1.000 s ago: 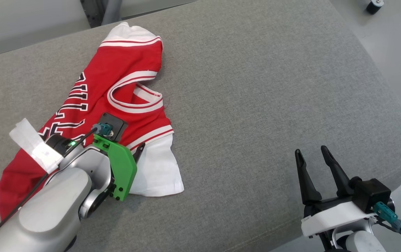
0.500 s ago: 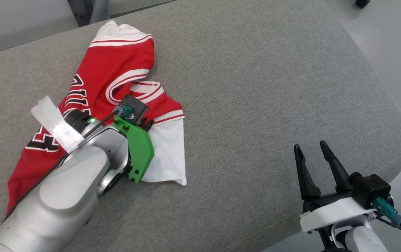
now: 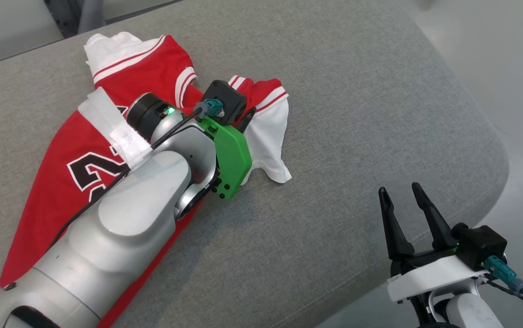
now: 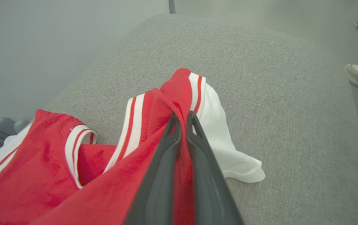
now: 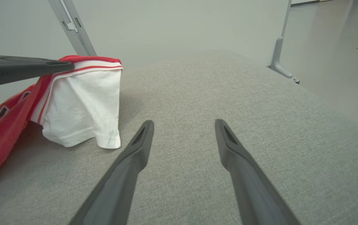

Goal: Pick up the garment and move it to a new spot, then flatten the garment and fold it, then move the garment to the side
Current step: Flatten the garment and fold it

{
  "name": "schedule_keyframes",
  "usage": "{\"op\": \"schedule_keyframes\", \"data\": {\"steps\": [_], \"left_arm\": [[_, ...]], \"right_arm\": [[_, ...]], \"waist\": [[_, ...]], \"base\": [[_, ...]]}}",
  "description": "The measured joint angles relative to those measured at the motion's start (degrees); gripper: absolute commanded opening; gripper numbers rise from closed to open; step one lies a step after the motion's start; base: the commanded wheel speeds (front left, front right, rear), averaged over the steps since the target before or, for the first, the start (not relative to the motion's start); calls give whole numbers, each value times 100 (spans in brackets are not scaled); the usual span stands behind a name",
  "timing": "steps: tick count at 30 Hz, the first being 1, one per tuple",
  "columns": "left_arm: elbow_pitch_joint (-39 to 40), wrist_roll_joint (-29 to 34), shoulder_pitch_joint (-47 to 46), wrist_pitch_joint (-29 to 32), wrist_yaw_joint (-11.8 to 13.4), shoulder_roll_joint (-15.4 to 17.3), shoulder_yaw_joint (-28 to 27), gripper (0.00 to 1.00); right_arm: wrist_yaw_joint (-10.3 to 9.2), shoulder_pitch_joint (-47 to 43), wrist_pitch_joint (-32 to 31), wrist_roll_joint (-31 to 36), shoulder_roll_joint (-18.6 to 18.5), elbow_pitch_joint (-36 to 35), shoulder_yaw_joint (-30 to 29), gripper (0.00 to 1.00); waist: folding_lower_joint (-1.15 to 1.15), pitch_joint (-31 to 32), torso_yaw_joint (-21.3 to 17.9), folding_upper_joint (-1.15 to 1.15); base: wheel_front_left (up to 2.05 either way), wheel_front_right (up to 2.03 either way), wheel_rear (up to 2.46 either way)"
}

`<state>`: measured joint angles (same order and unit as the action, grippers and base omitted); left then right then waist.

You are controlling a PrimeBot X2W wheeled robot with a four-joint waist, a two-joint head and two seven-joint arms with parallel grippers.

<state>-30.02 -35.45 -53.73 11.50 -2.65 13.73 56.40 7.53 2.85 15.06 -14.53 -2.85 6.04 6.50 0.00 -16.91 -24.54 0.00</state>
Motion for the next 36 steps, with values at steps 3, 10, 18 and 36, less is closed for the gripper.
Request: {"op": "schedule_keyframes", "data": {"steps": [3, 10, 18, 36], "left_arm": [[-311, 0, -113, -159, -26, -136, -15, 0], [-940, -137, -93, -536, -44, -291, -134, 79], [-1304, -24, -232, -1221, 175, -330, -276, 100], [353, -937, 2367, -1660, 1238, 1013, -993, 100]], "right_arm": [[0, 6, 0, -58, 0, 5, 18, 100], [0, -7, 0, -159, 0, 29, -3, 100], [0, 8, -1, -88, 2, 63, -62, 100], [0, -269, -1, 510, 3, -71, -479, 100]], "waist": [[0, -78, -126, 0], [0, -232, -280, 0], [0, -206, -2, 0], [0, 298, 1097, 0]], "base": [[0, 0, 0], [0, 0, 0], [0, 0, 0], [0, 0, 0]]}}
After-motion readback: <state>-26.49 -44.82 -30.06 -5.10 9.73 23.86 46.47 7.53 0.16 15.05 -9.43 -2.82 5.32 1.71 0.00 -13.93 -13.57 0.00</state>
